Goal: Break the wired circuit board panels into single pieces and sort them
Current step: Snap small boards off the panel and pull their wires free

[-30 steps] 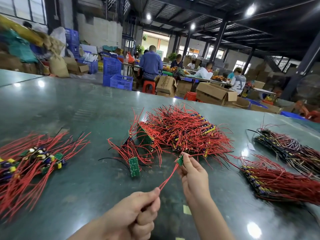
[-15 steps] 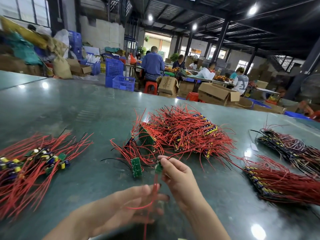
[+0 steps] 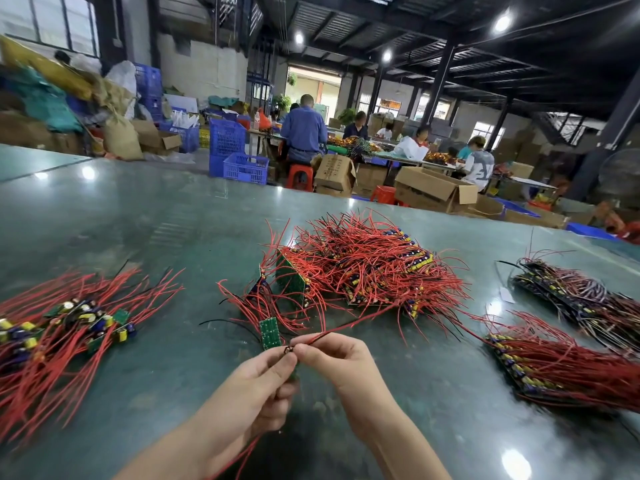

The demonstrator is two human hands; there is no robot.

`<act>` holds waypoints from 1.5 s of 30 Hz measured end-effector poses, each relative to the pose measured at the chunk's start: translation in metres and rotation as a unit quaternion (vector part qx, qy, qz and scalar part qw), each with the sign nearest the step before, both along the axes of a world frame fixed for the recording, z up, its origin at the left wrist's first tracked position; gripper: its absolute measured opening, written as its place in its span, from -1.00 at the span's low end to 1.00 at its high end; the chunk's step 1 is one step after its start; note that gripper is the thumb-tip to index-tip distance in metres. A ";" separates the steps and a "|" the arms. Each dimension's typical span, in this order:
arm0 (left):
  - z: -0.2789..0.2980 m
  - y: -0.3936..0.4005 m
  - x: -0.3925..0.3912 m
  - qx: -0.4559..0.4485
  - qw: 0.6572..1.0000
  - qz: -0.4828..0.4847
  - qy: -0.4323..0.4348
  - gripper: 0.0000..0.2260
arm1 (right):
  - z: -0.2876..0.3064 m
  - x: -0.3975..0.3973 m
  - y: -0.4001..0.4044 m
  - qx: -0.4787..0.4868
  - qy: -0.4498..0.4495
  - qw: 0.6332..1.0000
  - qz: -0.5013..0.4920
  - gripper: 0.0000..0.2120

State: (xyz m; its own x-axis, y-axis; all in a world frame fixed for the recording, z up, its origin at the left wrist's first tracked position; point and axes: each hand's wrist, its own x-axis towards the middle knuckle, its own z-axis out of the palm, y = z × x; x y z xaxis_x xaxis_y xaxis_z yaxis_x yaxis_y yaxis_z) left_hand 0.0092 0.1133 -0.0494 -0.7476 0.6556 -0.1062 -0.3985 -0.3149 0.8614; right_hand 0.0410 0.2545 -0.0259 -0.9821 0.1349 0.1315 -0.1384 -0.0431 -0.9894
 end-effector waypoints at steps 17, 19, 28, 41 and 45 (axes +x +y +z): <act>-0.013 0.000 0.003 -0.216 0.917 0.159 0.295 -0.66 | 0.000 -0.003 0.013 0.087 -0.027 0.992 -0.087 -0.76; -0.016 -0.006 0.001 -0.251 0.868 0.187 0.386 -0.62 | 0.003 -0.004 0.021 0.018 -0.035 0.994 -0.100 -0.74; -0.017 -0.006 -0.002 -0.210 0.872 0.180 0.404 -0.81 | 0.002 -0.005 0.026 -0.055 -0.022 0.984 -0.169 -0.78; -0.002 -0.016 -0.017 -0.527 0.575 0.281 0.559 -0.80 | -0.004 -0.010 0.023 -0.167 -0.042 0.956 -0.238 -0.88; -0.001 -0.025 -0.025 -0.529 0.609 0.339 0.485 -0.65 | 0.002 -0.011 0.033 -0.277 -0.058 0.930 -0.236 -0.79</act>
